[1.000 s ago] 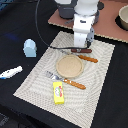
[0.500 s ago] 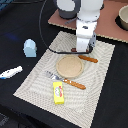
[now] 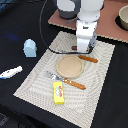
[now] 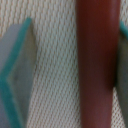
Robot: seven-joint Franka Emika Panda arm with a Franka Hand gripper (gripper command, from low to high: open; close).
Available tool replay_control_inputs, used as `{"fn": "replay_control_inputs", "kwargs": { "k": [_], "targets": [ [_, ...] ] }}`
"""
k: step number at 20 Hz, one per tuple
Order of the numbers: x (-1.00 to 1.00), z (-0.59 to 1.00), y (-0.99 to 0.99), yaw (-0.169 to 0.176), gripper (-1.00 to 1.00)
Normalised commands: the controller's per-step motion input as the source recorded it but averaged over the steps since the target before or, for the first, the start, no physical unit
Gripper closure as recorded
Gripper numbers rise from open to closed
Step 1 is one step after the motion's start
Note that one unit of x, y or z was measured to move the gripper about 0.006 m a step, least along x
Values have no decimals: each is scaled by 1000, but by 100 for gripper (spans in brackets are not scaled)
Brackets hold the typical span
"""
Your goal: Interact with the objects in diverse but meaningful ways.
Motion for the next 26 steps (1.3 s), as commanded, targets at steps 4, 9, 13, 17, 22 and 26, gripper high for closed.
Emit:
{"fn": "replay_control_inputs", "kwargs": {
  "k": [4,9,13,17,22,26],
  "targets": [
    [0,109,0,21,100],
    [-82,885,1,-35,100],
    [-227,1000,-10,-63,100],
    [-177,1000,-72,-28,100],
    [-356,754,-333,-28,100],
    [-454,379,-361,-37,100]
  ]
}}
